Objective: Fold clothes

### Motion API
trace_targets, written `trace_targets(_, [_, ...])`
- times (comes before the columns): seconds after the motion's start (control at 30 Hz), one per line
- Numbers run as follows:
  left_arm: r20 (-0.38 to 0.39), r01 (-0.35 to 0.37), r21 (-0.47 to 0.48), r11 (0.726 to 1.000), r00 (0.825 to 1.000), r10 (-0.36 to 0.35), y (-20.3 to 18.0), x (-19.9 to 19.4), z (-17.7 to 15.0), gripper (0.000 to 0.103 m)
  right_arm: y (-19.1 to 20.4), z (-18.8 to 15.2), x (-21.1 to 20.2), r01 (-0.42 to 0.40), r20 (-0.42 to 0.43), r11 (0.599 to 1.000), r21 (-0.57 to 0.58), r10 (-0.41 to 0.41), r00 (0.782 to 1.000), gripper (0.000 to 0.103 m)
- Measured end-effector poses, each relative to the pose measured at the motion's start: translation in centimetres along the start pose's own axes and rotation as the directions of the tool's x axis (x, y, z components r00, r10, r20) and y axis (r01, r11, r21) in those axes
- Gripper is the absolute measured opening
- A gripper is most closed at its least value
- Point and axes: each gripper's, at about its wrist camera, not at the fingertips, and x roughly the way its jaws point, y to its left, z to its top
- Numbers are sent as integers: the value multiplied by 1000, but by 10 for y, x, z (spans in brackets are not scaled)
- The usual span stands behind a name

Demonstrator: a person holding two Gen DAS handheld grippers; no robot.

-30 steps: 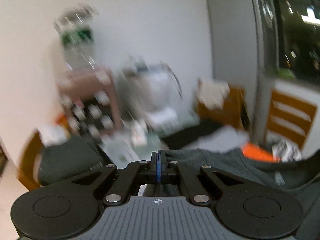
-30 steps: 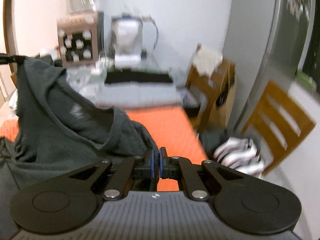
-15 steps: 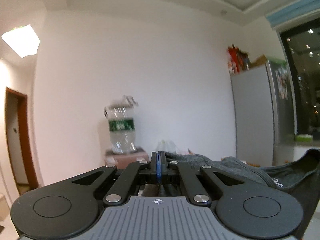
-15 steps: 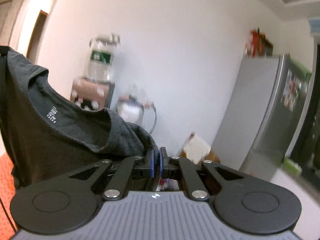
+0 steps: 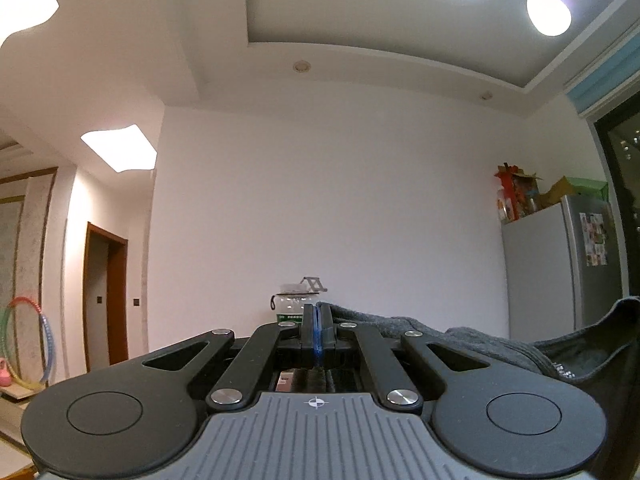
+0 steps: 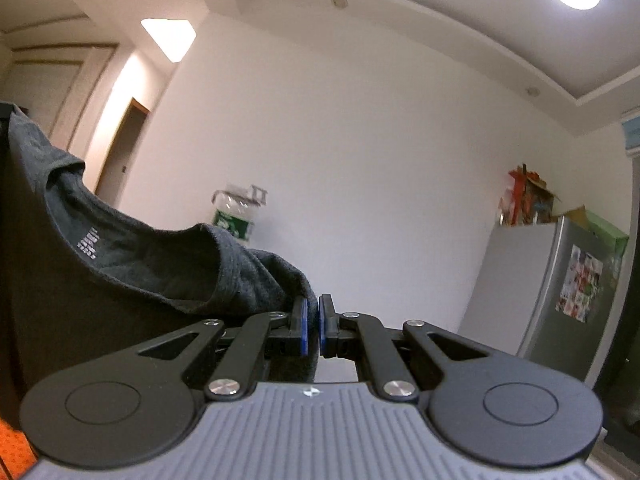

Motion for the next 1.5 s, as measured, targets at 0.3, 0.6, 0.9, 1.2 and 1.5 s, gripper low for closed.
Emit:
trace_targets(0.3, [-111, -55, 37, 998, 992, 59, 5, 26, -25, 3, -18, -1, 27, -103, -27, 995, -11, 102, 994, 7])
trace_targets(0.6, [-411, -121, 46, 992, 902, 129, 39, 114, -165, 3, 26, -84, 149, -196, -254, 978, 78, 209, 944, 7])
trace_targets(0.9, [-639, -140, 164, 976, 739, 214, 78, 212, -321, 3, 128, -206, 282, -238, -515, 964, 120, 265, 815, 7])
trace_targets(1.2, [-732, -100, 203, 974, 645, 219, 87, 304, -433, 3, 227, -305, 411, -246, -663, 965, 93, 244, 708, 7])
trace_targets(1.5, [-807, -88, 213, 973, 546, 227, 94, 321, -497, 3, 268, -373, 479, -312, -762, 947, 79, 259, 593, 7])
